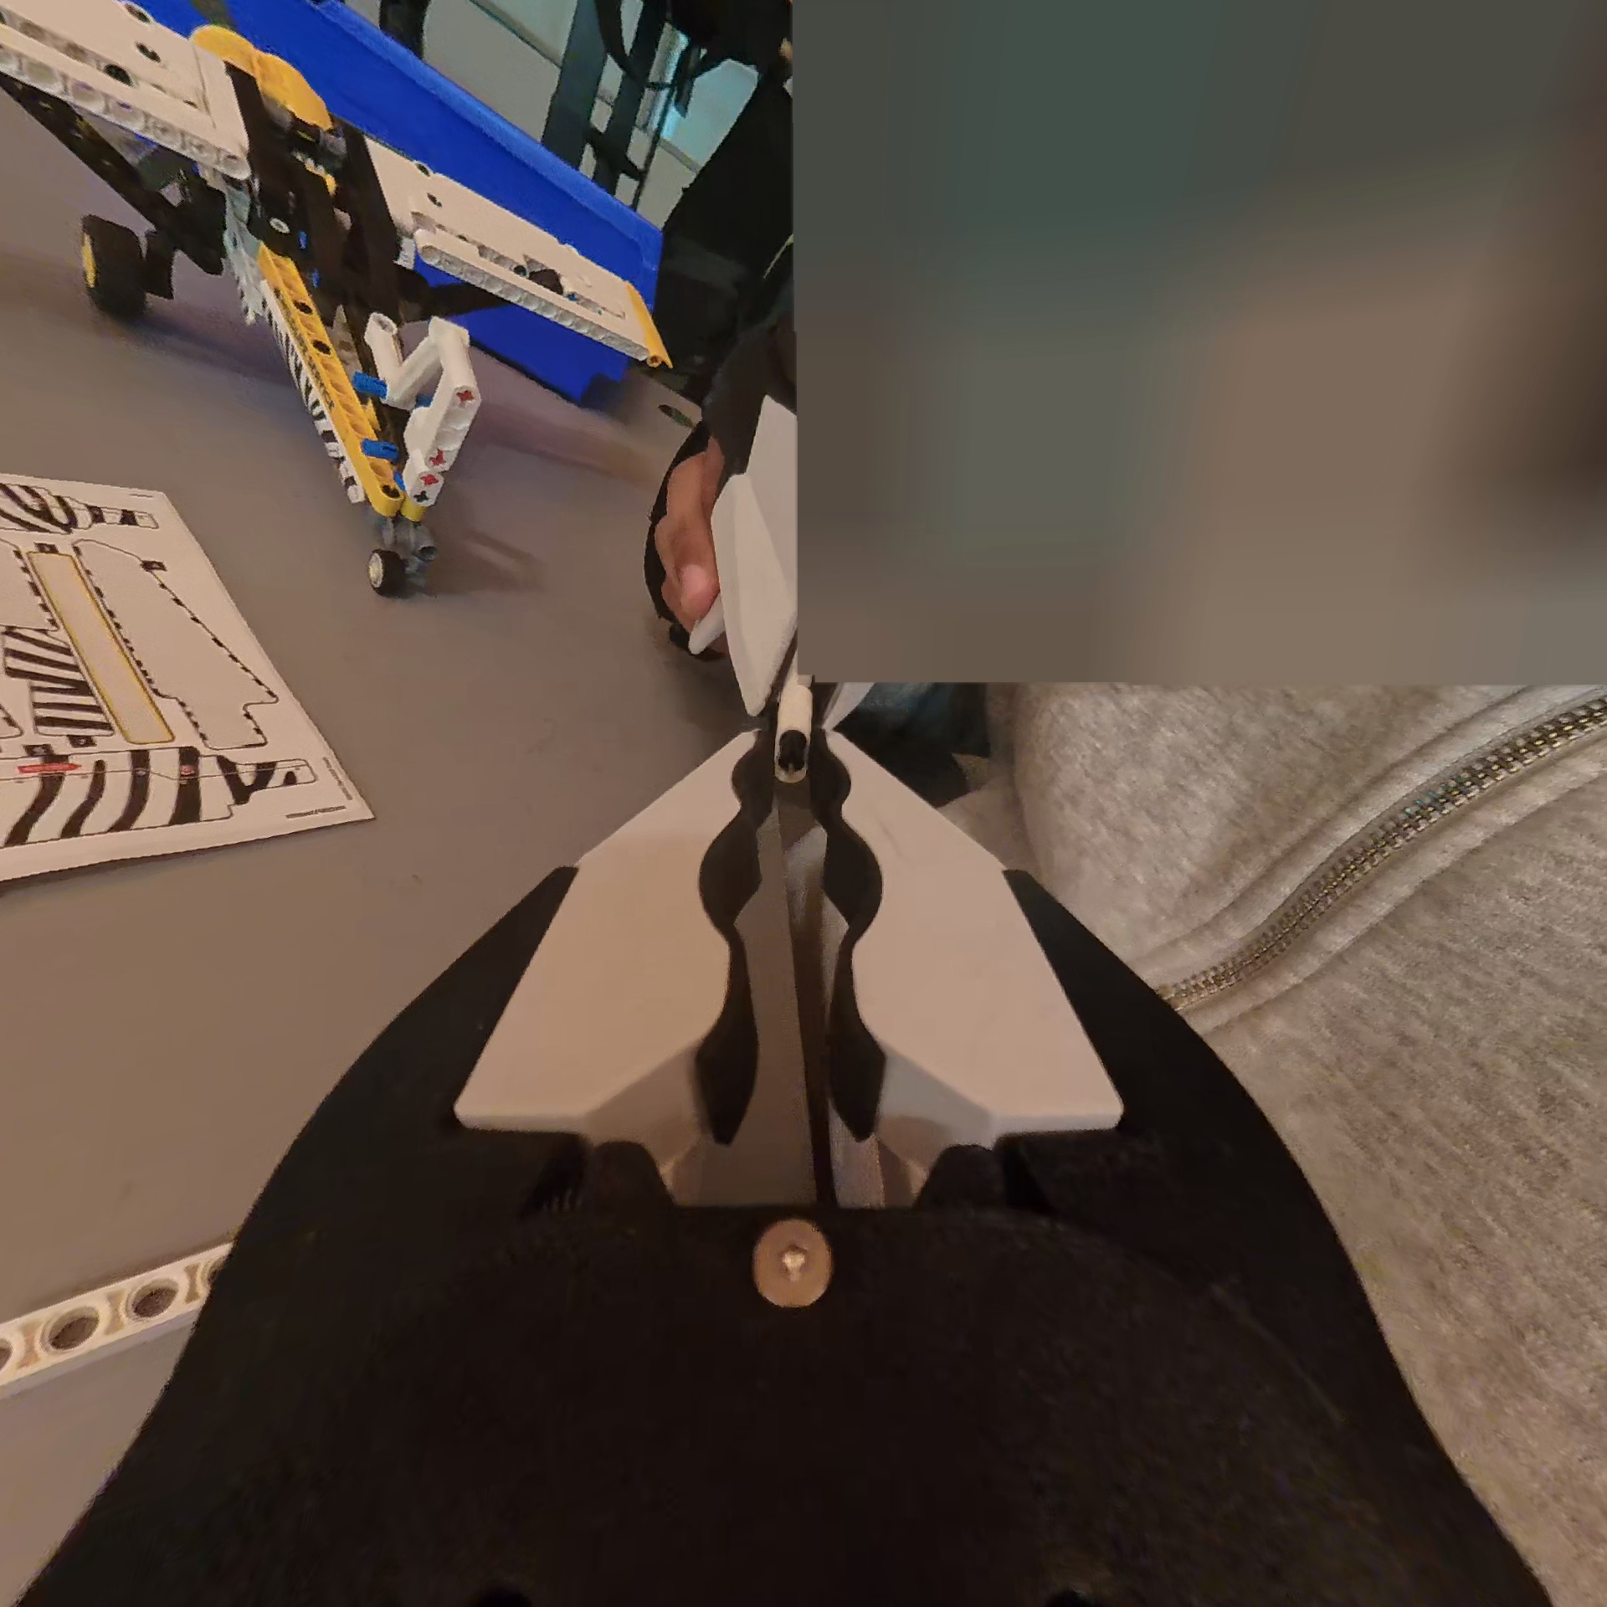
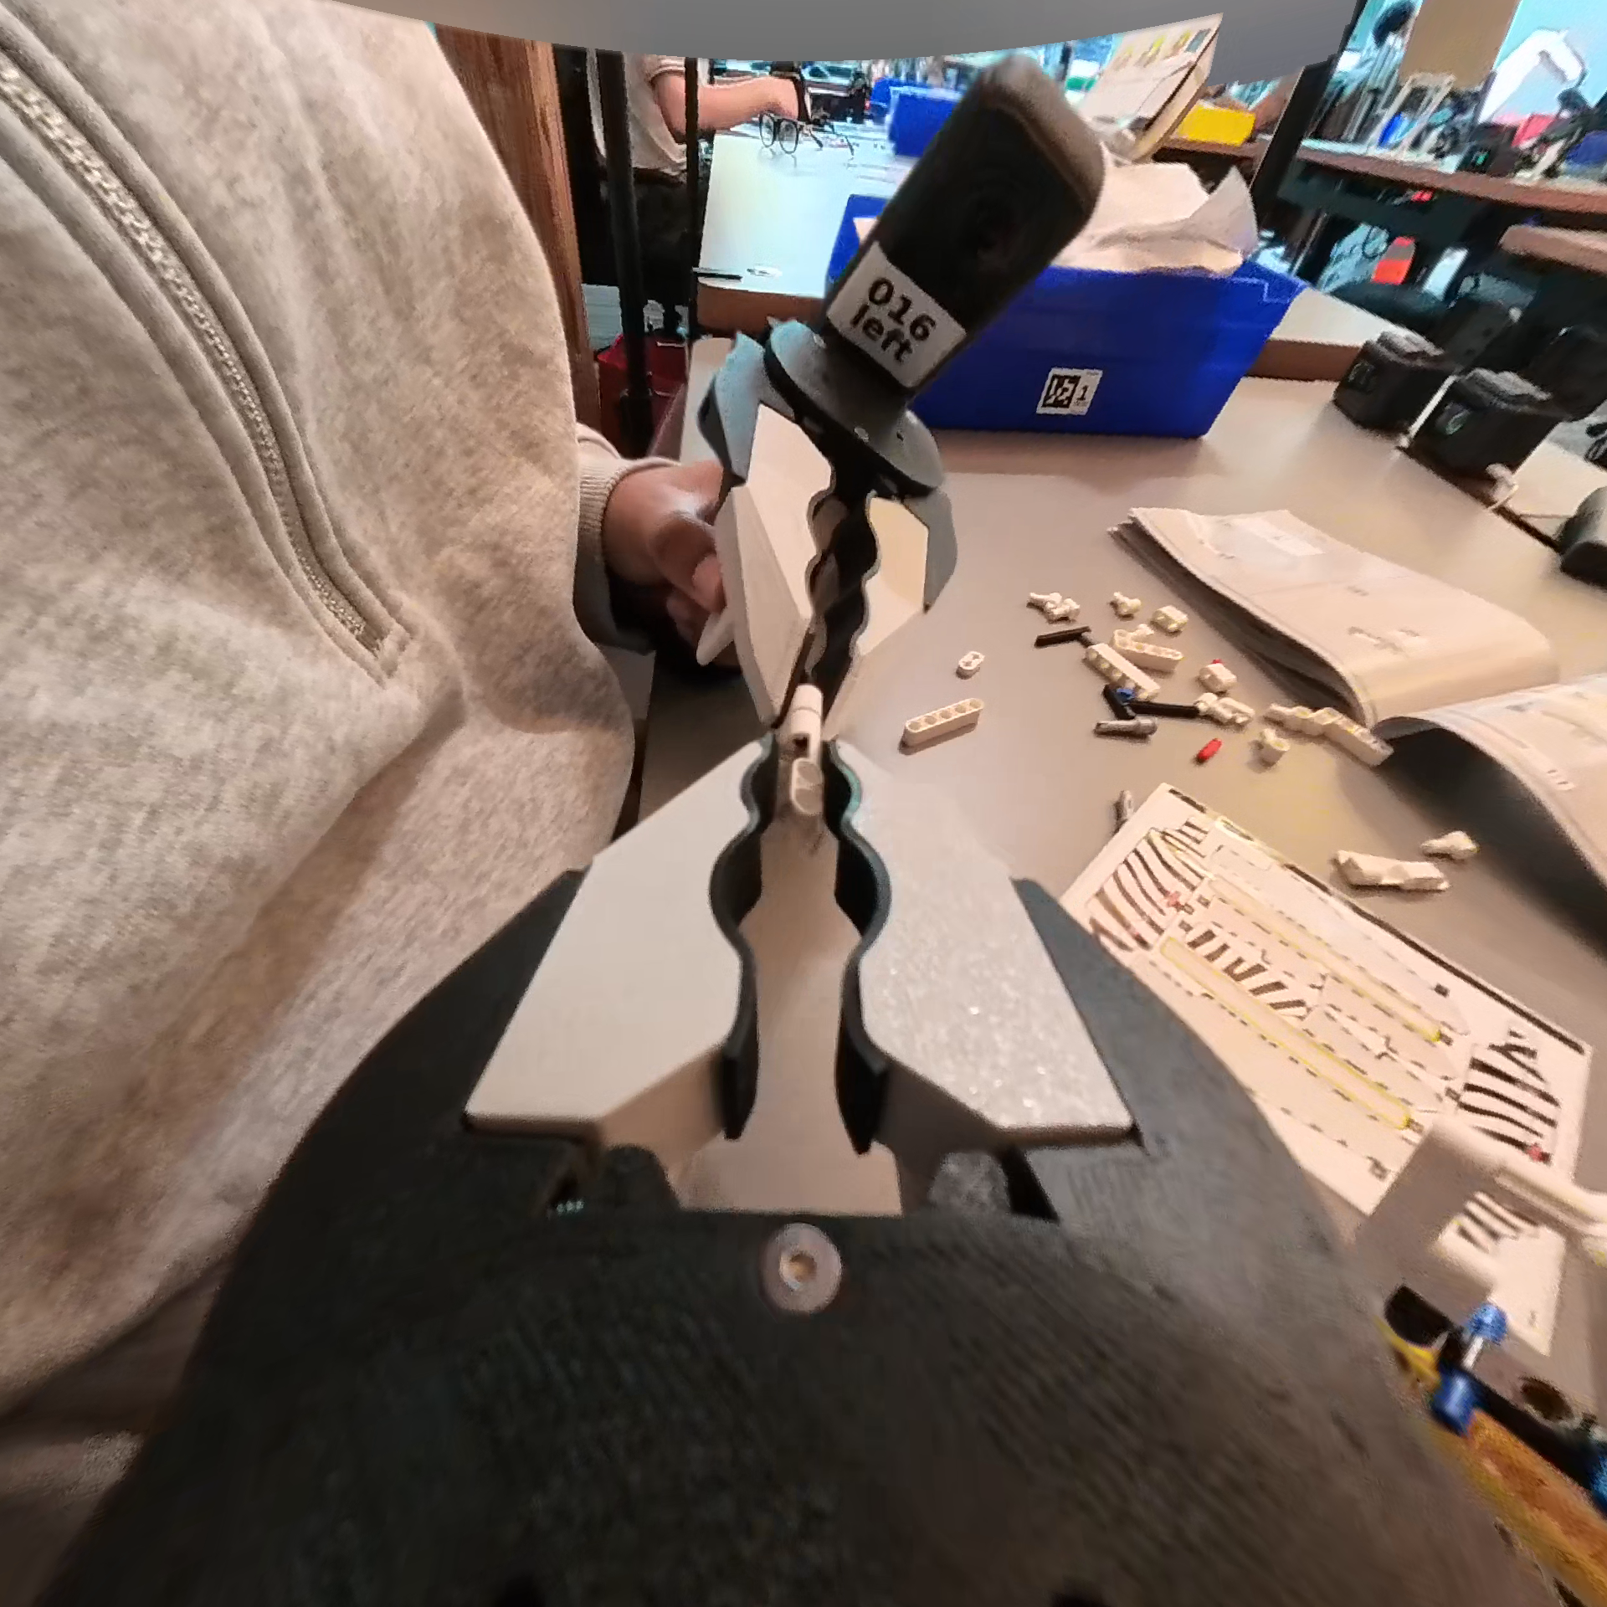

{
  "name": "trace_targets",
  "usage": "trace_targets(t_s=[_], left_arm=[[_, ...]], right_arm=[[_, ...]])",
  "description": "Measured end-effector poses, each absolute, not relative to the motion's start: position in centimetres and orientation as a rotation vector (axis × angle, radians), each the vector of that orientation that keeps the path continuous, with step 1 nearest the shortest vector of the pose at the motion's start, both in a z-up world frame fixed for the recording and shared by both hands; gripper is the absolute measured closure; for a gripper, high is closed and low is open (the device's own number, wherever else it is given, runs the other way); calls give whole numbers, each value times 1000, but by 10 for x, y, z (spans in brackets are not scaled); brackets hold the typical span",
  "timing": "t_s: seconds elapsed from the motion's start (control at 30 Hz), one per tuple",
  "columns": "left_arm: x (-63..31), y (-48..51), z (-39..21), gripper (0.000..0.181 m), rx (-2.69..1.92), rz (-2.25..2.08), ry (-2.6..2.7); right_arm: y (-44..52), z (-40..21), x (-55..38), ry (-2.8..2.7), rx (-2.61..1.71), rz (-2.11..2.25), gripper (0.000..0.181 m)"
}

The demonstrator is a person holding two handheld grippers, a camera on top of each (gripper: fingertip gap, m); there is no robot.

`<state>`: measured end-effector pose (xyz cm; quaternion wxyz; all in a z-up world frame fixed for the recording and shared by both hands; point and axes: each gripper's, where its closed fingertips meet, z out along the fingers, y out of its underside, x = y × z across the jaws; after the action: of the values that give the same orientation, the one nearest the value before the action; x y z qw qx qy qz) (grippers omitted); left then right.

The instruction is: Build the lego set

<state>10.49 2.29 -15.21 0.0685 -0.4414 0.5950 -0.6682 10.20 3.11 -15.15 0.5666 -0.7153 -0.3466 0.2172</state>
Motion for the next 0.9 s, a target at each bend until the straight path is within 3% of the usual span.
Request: trace_targets(t_s=[0.37, 0.9], left_arm=[[105, 28, -148, 175, -1317, -2040, 1747], [109, 24, -159, 176, -1426, -2011, 1784]], right_arm=[[31, -143, 106, -541, -1691, 958, 174], [34, -151, 110, -458, -1768, 1027, 175]])
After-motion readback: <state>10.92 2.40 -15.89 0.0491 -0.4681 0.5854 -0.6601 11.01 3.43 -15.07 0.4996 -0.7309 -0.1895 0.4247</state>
